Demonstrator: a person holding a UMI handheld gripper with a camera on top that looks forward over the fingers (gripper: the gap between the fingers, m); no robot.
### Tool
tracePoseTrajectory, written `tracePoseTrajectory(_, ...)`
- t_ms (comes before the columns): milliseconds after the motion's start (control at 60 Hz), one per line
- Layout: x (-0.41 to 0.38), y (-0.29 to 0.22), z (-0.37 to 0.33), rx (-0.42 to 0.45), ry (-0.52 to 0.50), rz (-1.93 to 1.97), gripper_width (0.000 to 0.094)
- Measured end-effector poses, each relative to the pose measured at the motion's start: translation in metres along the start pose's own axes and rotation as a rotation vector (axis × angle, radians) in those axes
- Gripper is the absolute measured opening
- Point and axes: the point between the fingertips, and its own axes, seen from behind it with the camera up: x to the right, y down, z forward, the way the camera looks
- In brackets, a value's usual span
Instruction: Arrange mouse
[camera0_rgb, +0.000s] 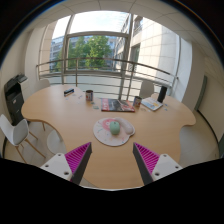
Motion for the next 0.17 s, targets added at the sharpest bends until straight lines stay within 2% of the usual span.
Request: tracePoseTrajectory(167,-0.004,0.006,-0.016,0.010,-0.006,-0.009,0.0849)
